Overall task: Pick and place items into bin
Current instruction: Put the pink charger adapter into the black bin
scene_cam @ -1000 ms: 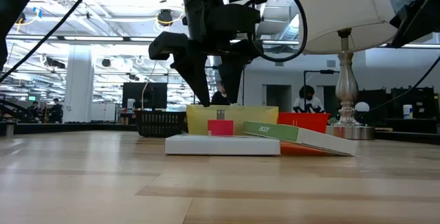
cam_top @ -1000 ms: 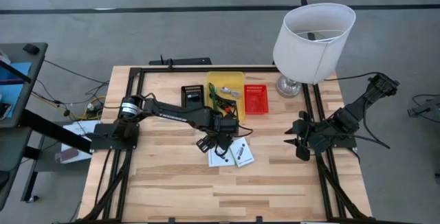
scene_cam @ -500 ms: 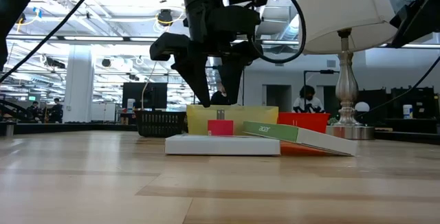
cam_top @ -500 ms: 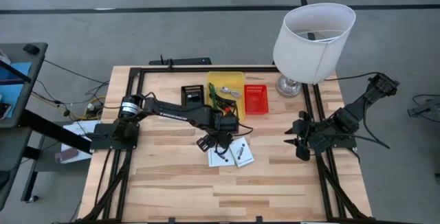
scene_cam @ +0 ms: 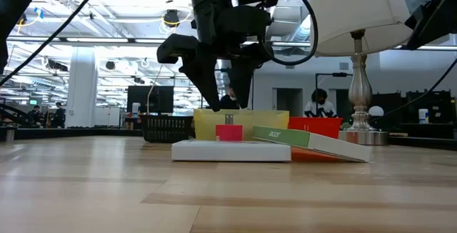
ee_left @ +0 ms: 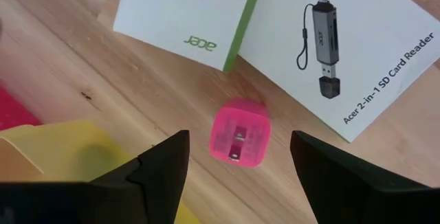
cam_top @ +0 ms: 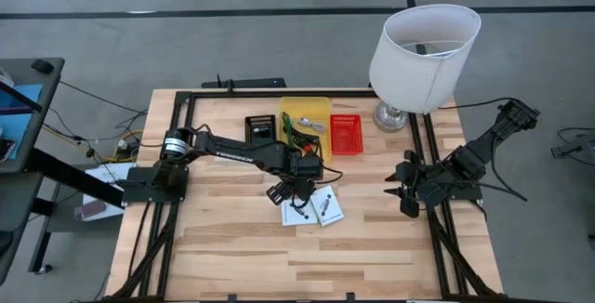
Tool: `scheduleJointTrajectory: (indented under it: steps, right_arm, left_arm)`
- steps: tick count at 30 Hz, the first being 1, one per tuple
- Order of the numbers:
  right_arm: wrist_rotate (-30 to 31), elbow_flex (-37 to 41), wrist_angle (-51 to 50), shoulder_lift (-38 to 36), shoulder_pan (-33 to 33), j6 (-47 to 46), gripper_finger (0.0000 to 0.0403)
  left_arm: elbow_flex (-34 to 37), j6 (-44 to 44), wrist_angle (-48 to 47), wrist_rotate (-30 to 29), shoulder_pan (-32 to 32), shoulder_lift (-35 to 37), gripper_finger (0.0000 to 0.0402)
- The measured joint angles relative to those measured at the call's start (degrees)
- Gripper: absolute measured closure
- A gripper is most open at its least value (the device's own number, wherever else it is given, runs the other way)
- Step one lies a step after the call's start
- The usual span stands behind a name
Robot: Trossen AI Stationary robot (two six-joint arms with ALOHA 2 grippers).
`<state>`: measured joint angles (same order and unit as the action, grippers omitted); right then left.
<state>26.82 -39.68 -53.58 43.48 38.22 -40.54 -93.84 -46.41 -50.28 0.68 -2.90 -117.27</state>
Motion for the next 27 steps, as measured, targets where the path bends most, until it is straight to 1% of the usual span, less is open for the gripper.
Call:
scheduleJointTrajectory:
  steps: [19, 27]
  right_arm:
    - [0.0, 0.01, 0.0, 0.0, -0.01, 0.01, 0.0254]
    - [0.0, 0.02, -0.05, 0.02, -0.02, 0.01, 0.0252]
  left_arm:
    - [0.12, 0.02, 0.0, 0.12, 0.0, 0.0, 0.0154]
    - [0.4, 0.04, 0.47, 0.51, 0.24, -1.06, 0.0154]
